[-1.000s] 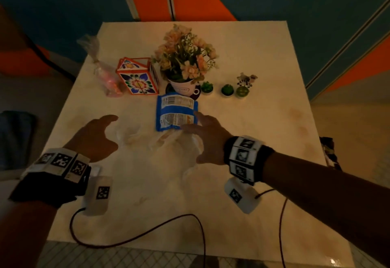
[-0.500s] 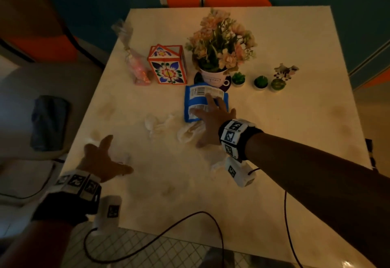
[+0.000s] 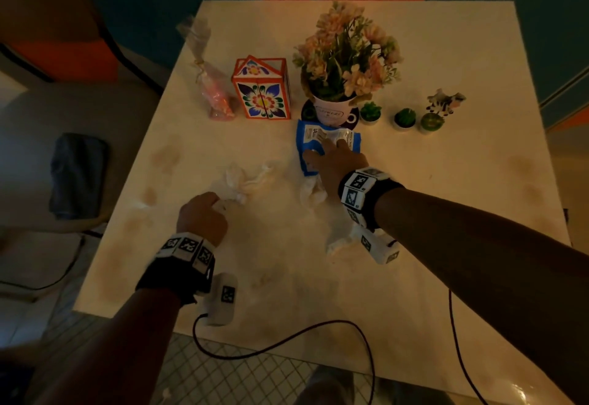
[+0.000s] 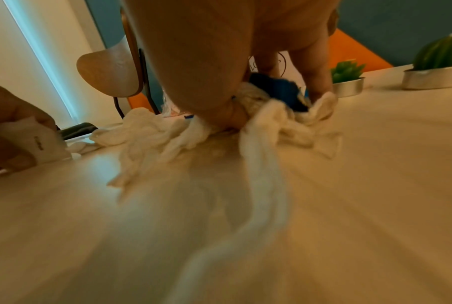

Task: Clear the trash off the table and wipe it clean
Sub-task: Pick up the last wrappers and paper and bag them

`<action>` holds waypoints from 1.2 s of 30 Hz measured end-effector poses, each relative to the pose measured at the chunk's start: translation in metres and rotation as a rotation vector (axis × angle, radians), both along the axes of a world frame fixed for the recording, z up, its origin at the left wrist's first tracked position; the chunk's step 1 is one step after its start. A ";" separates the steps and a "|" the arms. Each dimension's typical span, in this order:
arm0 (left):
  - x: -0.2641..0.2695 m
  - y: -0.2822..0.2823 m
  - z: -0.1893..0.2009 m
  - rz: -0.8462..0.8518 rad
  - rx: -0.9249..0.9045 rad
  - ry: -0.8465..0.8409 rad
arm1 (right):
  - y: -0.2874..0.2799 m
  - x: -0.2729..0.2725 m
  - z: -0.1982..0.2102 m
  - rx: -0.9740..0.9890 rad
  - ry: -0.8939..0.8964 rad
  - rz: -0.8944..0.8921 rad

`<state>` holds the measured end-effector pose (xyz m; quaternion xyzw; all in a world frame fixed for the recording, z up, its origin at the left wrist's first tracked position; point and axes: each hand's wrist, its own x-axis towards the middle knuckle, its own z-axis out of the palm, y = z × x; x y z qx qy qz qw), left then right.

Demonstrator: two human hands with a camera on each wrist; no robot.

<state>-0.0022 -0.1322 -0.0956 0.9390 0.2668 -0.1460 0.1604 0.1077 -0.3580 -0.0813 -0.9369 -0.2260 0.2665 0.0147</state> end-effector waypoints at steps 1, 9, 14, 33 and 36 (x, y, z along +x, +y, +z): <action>0.001 0.001 0.000 -0.021 -0.002 -0.002 | -0.001 0.000 0.002 0.003 -0.006 0.004; 0.035 -0.007 -0.002 -0.327 -0.057 -0.276 | -0.027 0.000 0.023 0.098 -0.077 -0.004; 0.051 -0.021 -0.011 -0.402 -0.011 -0.051 | -0.046 -0.002 0.033 0.279 -0.048 -0.163; 0.031 -0.176 -0.007 -0.914 -0.318 -0.092 | -0.129 -0.002 0.034 0.558 -0.064 -0.735; 0.028 -0.180 -0.012 -0.860 -0.334 -0.105 | -0.140 -0.002 0.033 0.647 -0.009 -0.769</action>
